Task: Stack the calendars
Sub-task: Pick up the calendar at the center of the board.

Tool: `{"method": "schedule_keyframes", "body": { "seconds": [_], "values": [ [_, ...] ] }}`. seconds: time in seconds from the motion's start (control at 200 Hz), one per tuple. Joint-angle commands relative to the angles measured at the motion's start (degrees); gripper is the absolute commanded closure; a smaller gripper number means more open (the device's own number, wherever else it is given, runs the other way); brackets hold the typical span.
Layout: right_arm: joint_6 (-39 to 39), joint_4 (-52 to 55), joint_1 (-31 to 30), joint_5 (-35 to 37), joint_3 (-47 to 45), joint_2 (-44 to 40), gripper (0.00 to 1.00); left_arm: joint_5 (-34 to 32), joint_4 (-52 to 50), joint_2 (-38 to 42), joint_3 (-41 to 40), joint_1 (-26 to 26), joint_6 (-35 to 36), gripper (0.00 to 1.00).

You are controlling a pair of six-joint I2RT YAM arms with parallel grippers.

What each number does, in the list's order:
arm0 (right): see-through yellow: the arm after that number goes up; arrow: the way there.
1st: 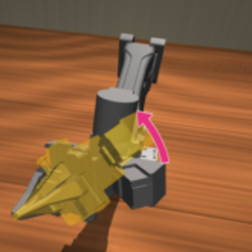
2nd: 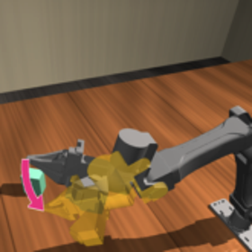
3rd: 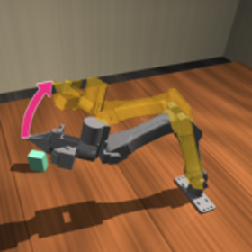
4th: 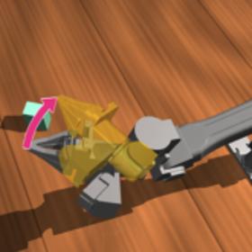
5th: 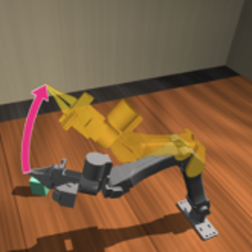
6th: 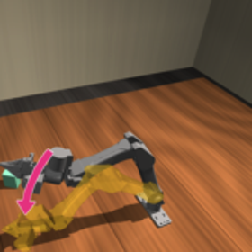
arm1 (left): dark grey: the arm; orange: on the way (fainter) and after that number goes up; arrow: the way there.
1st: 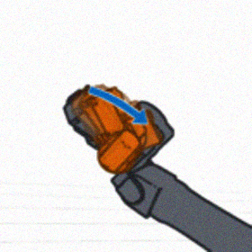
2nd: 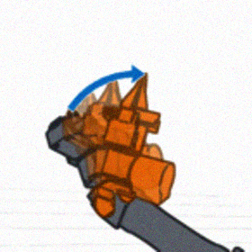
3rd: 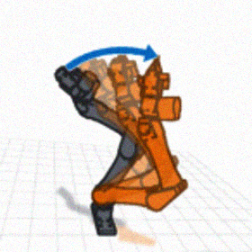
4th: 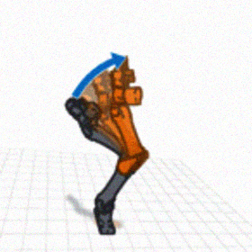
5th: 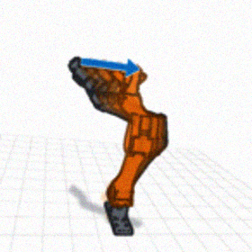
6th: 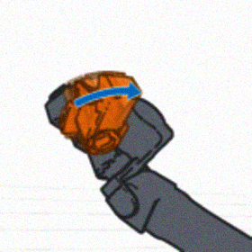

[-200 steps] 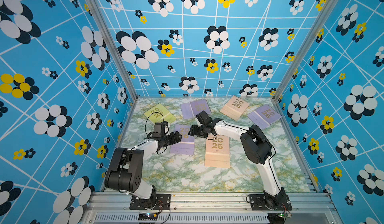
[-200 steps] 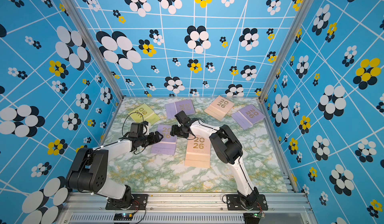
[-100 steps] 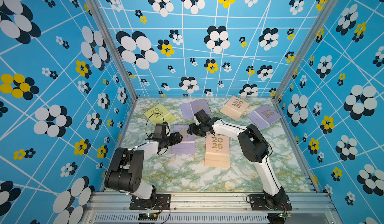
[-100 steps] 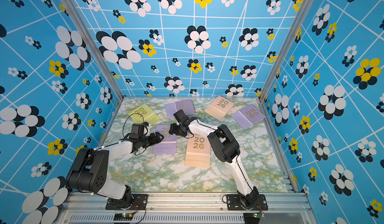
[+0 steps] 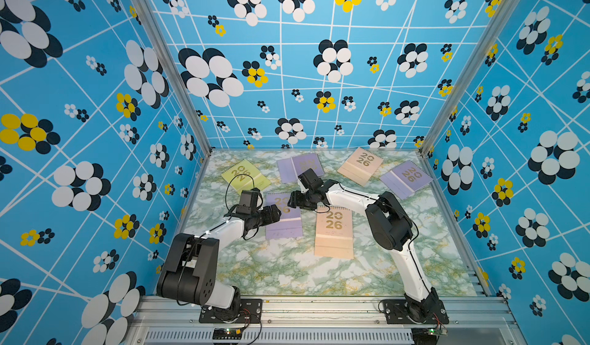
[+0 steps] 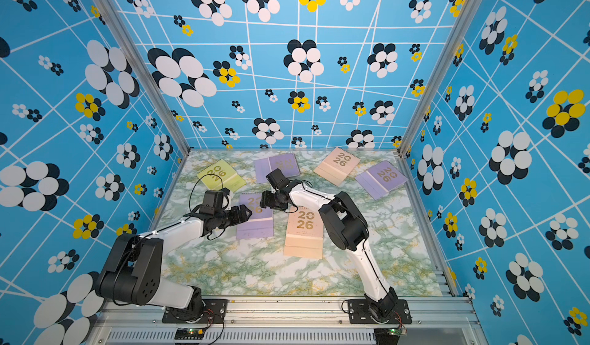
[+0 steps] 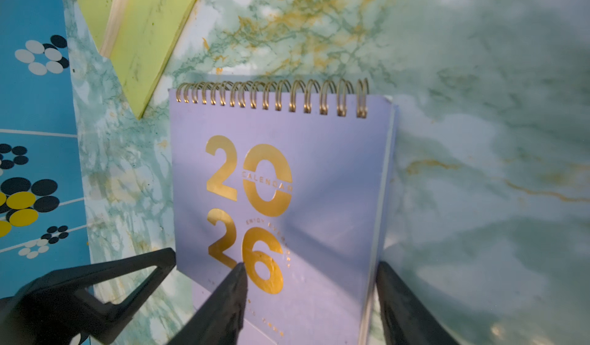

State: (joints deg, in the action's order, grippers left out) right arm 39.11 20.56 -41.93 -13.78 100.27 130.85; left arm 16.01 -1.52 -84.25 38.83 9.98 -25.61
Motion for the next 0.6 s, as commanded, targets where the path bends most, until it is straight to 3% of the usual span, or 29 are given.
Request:
{"method": "schedule_keyframes", "body": {
  "seconds": [0.0, 0.595],
  "values": [
    [-1.1, 3.3, -0.3, 1.7, -1.2, -0.6, 0.34, -1.6, -2.8, 1.2, 2.7, -0.7, 2.7, 0.13],
    [-1.8, 4.2, -0.3, -1.2, -2.4, -0.5, 0.35, 2.6, 2.7, -8.6, 5.0, -1.6, 1.7, 0.14]
  ]
}}
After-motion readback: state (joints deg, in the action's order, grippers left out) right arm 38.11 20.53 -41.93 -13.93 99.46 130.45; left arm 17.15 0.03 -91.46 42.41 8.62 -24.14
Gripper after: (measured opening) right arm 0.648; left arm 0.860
